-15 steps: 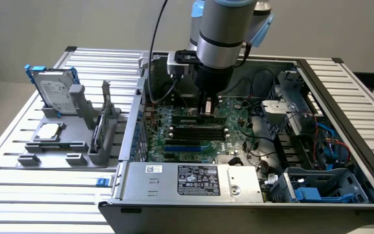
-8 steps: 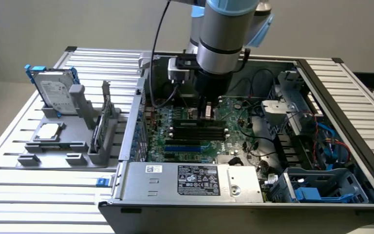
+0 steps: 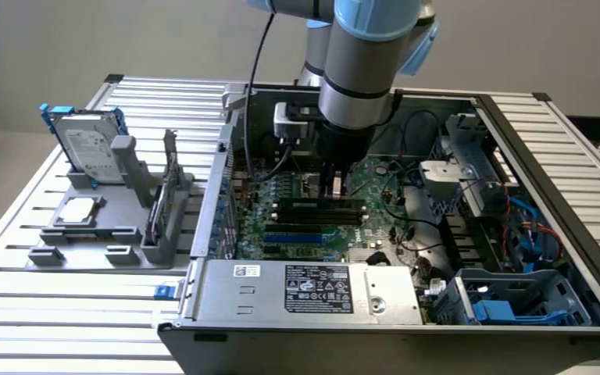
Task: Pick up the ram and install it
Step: 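Insert the ram into the slot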
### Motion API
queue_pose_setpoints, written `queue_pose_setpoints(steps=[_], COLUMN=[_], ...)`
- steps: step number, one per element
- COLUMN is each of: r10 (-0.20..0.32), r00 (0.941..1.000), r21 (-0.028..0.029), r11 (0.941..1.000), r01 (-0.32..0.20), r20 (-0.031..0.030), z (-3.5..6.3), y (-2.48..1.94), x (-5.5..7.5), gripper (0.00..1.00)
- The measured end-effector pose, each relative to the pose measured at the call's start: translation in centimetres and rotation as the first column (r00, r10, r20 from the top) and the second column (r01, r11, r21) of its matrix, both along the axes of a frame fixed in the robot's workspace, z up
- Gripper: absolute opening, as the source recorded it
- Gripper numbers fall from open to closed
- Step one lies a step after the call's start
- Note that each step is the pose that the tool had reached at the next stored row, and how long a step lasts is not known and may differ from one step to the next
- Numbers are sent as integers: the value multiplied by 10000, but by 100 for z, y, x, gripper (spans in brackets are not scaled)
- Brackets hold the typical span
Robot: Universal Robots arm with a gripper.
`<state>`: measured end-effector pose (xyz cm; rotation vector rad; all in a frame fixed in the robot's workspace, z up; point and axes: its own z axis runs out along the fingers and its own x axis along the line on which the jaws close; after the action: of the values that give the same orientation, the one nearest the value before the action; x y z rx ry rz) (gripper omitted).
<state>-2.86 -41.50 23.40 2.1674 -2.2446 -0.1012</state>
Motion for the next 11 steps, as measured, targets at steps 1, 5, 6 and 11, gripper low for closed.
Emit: queue_pose_setpoints(steps=[1,5,6,11], r10=[-1,2,6,15], r00=[10000,10000,10000,10000], r21=[0,3,2,1], r11=[10000,10000,10000,10000], r01=[1,-2,-6,-15], r20=[-3,-3,-4,-4], z=[0,-3,-3,-4], y=[-3,-7,-11,-37], x=[0,0,1,1], gripper=[15,15,15,15])
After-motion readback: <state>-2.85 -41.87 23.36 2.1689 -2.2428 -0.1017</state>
